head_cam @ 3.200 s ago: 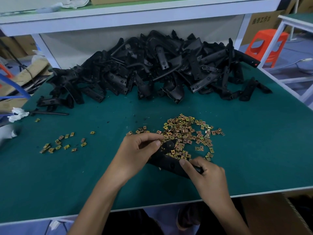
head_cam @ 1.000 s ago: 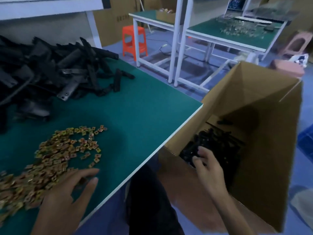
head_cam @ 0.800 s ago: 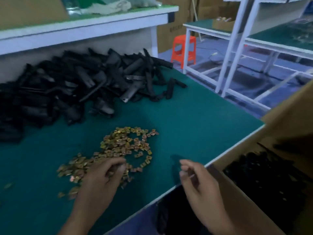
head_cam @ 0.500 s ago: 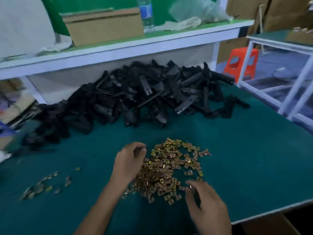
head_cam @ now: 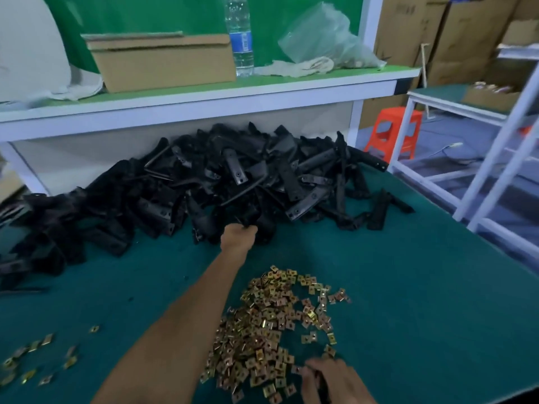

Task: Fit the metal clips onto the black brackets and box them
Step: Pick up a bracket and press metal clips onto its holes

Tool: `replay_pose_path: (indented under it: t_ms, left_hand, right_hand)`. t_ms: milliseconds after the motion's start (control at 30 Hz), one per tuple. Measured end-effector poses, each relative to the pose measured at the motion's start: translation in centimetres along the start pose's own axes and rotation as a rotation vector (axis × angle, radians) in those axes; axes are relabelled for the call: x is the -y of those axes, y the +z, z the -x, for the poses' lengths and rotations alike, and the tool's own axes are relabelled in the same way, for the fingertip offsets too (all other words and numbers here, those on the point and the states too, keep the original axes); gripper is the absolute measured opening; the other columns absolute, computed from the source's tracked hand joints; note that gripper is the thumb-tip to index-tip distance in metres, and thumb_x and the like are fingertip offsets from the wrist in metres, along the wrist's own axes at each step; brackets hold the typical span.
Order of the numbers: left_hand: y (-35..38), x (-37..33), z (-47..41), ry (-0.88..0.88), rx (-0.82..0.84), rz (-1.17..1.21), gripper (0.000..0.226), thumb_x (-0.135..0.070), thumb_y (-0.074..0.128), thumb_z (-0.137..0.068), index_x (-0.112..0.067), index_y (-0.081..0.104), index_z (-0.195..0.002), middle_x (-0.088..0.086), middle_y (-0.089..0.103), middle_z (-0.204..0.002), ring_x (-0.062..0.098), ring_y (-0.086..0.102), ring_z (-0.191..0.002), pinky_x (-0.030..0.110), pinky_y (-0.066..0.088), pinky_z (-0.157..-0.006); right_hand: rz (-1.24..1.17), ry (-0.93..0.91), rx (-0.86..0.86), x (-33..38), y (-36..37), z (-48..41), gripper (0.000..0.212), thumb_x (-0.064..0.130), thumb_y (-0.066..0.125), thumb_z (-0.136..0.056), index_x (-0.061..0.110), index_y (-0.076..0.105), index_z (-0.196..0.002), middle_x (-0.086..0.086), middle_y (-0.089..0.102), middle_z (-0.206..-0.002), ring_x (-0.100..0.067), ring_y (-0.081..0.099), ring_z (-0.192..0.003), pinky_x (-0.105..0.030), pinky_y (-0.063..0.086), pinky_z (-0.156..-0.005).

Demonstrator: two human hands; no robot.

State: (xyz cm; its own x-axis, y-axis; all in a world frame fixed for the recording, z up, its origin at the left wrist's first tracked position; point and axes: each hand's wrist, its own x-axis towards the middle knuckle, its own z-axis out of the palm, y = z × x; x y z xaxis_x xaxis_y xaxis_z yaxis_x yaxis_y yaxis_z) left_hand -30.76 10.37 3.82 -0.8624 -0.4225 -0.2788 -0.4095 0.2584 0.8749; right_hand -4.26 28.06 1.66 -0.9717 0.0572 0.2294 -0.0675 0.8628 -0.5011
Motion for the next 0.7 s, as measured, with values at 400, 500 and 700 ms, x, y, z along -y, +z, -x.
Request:
replay_pose_path:
  t_ms: [400,500,700]
  left_hand:
    - [-11.9,4.7,16.5,0.233,0.098,-0.008,0.039,-0.043,0.058,-0.092,-0.013,0.050,-0.070,0.005,0.050,-0.063,0.014,0.049,-0.055,0.035,0.037,-0.058]
    - [-13.1,7.5,22.2,0.215,0.157,-0.045,0.038,-0.043,0.057,-0.076,-0.013,0.037,-0.063,-0.004,0.033,-0.059,0.013,0.034,-0.055,0.033,0.025,-0.055]
    - [-13.9,9.4,26.6,0.196,0.324,-0.120,0.041,-0.031,0.057,-0.096,-0.022,0.040,-0.060,-0.008,0.032,-0.057,0.008,0.032,-0.053,0.035,0.022,-0.059]
  right_hand:
    - [-0.413,-0.081,-0.174,-1.4,-0.6,1.3,0.075,0.024,0.089,-0.072,0.057,0.050,-0.127,0.024,0.059,-0.108,0.015,0.056,-0.098,-0.012,0.046,-0.072]
    - [-0.441,-0.082,-0.192,-1.6,-0.4,1.0,0.102,0.014,0.096,-0.062,0.043,0.042,-0.144,-0.004,0.043,-0.147,-0.002,0.037,-0.135,-0.050,0.048,-0.101]
    - [-0.255,-0.381,-0.096,-0.5,0.3,0.9,0.090,0.003,0.084,-0.063,0.037,0.050,-0.139,-0.013,0.043,-0.153,-0.041,0.038,-0.139,-0.067,0.040,-0.101]
